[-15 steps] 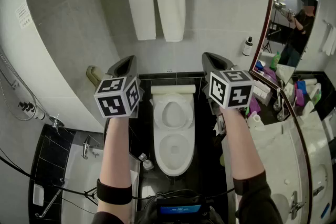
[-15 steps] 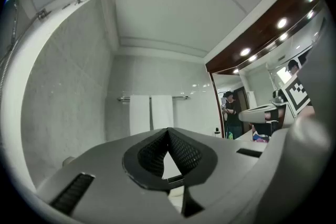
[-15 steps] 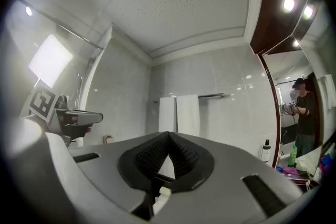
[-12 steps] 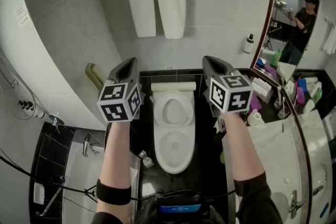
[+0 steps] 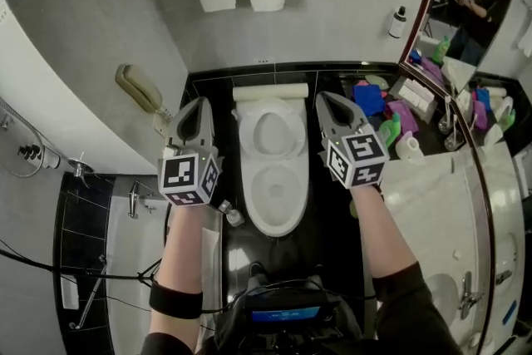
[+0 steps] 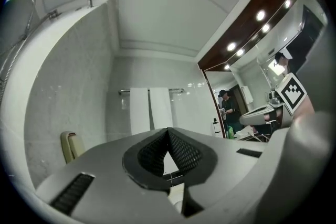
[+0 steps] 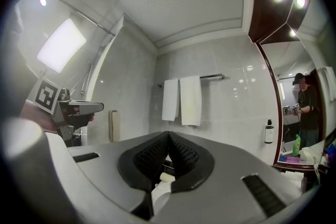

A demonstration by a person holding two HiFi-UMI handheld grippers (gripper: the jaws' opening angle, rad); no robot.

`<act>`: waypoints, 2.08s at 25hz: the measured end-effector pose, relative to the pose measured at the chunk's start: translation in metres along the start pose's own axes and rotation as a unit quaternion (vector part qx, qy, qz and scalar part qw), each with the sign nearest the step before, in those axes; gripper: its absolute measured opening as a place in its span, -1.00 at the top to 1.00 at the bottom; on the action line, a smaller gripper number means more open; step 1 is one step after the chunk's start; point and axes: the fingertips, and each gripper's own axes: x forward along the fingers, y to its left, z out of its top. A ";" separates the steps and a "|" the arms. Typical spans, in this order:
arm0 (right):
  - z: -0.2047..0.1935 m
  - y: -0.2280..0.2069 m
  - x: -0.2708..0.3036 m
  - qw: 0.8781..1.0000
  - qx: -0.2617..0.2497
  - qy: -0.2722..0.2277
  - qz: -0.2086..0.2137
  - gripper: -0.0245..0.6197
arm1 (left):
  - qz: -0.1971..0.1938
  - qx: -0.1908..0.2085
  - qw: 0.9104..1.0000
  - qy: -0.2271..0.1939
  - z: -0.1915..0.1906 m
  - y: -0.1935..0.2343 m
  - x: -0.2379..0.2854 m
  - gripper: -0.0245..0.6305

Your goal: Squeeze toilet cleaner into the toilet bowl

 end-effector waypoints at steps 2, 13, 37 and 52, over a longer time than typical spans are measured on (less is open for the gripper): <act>-0.020 0.004 -0.004 1.000 0.004 0.001 0.006 0.90 | -0.003 0.006 1.000 0.013 -0.024 -0.003 -0.007 0.93; -0.127 0.034 -0.041 0.999 -0.005 0.037 0.009 0.90 | -0.014 -0.006 0.997 0.077 -0.137 -0.020 -0.050 0.93; -0.281 0.090 -0.131 0.986 0.037 0.162 0.002 0.90 | -0.043 -0.048 0.979 0.194 -0.262 -0.064 -0.153 0.93; -0.290 0.091 -0.101 0.981 0.032 0.183 -0.049 0.85 | -0.122 -0.045 0.975 0.180 -0.266 -0.064 -0.124 0.93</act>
